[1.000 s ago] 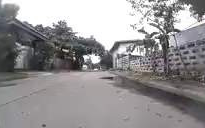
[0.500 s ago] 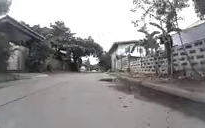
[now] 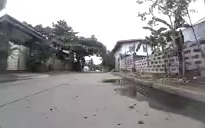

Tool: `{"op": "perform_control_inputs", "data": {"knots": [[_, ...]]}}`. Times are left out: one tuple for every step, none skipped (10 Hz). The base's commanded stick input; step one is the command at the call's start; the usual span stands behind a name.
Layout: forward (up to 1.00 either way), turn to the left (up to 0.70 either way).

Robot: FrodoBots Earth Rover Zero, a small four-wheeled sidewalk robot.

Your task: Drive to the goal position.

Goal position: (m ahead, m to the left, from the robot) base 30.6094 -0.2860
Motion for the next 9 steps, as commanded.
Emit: {"op": "perform_control_inputs", "data": {"knots": [[1.00,0.02],[1.00,0.03],[1.00,0.03],[1.00,0.03],[1.00,0.03],[1.00,0.02],[1.00,0.00],[1.00,0.00],[1.00,0.00]]}}
